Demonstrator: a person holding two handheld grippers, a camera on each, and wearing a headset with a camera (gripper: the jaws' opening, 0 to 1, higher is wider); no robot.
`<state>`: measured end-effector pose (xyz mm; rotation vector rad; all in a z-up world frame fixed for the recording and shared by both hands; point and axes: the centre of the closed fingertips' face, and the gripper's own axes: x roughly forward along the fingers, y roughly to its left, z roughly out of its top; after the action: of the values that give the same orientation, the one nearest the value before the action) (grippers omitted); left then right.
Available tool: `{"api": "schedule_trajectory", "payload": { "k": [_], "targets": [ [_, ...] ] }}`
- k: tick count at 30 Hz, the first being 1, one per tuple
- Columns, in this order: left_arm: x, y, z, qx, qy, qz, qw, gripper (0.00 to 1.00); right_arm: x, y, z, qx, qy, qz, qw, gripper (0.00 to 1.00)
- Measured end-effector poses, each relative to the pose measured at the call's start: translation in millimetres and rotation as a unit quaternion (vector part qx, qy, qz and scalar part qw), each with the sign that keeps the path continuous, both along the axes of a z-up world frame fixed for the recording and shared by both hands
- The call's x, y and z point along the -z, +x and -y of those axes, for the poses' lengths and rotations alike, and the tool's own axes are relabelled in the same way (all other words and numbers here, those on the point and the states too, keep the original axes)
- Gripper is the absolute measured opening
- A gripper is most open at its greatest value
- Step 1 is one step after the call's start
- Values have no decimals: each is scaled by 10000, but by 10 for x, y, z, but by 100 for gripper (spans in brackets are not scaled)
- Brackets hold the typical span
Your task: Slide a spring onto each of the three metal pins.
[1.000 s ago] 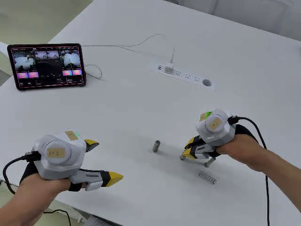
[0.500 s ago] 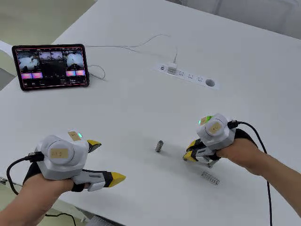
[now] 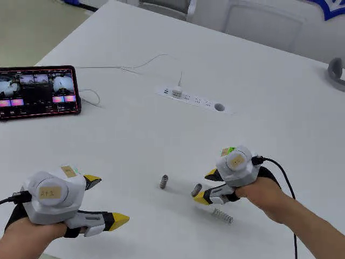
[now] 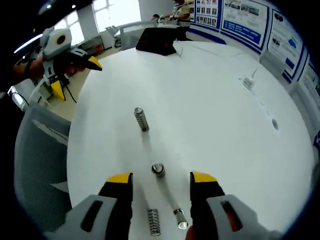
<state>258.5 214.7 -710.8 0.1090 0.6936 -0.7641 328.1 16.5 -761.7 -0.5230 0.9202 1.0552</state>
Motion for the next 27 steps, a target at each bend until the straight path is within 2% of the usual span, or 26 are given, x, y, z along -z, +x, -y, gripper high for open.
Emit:
{"api": "schedule_trajectory", "payload": {
  "k": [7, 12, 20, 27],
  "targets": [
    [-28, 52, 71, 114, 19, 47, 9999, 72, -60, -157, 146, 293, 101, 71, 9995, 54],
    [-17, 76, 149, 230, 32, 51, 9997, 73, -158, -189, 181, 661, 367, 140, 9970, 56],
    [-76, 137, 253, 380, 24, 108, 9992, 73, -296, -215, 273, 1216, 759, 262, 9893, 59],
    [-92, 142, 279, 443, 17, 151, 9989, 73, -404, -258, 397, 1581, 964, 426, 9818, 62]
  ]
}}
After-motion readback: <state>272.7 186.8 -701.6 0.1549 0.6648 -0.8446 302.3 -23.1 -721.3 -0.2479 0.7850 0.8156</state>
